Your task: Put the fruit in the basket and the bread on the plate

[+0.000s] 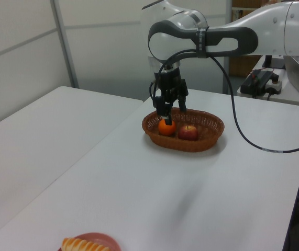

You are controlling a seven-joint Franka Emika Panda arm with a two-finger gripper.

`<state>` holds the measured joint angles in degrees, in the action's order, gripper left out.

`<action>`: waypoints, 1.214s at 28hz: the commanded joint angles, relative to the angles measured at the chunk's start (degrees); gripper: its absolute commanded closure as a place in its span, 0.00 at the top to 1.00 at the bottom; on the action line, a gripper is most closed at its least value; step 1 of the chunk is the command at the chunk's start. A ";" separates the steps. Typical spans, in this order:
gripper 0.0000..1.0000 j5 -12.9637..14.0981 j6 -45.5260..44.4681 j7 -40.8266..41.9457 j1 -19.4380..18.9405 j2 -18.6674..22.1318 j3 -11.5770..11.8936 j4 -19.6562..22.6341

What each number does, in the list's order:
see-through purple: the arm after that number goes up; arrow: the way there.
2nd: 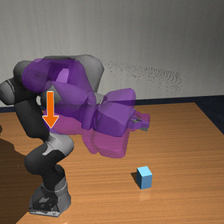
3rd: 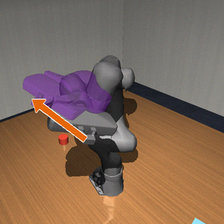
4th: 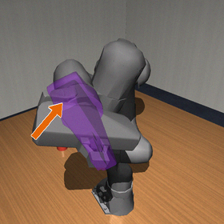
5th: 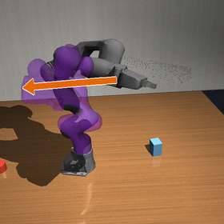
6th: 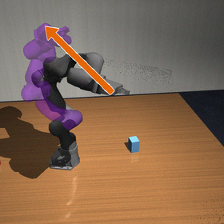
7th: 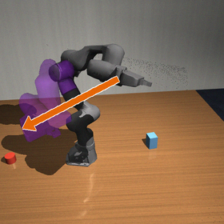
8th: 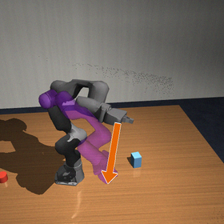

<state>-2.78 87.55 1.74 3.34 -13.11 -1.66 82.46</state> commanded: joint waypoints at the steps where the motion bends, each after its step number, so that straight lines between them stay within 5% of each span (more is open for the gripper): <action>1: 1.00 1.55 -0.01 1.16 0.35 0.46 0.43 0.25; 34: 1.00 1.55 -0.10 2.21 1.14 0.46 0.95 0.16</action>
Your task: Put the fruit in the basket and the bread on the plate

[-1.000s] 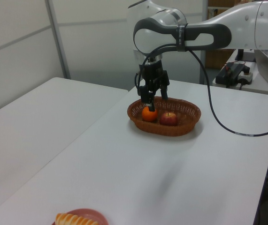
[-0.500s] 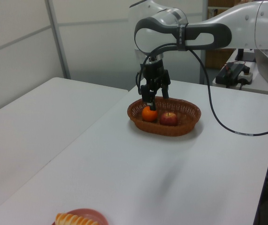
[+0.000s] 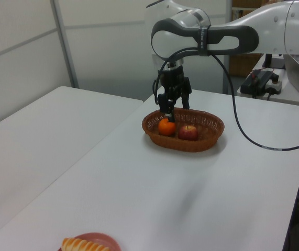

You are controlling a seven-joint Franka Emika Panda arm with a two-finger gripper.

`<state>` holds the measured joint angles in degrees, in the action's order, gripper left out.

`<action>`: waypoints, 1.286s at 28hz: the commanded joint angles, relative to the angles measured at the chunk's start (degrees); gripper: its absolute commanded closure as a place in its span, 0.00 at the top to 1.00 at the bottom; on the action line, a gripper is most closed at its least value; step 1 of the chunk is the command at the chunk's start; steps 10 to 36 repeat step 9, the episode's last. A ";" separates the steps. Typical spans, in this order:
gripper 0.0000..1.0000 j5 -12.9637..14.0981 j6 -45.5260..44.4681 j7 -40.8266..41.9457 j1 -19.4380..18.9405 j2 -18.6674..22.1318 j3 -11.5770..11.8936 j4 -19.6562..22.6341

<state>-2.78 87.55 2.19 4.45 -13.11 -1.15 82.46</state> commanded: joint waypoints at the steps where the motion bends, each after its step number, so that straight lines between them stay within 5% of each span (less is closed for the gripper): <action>1: 1.00 1.55 -0.10 1.76 0.12 0.46 0.45 0.16; 36: 1.00 1.64 -0.10 1.76 0.82 0.46 0.53 0.16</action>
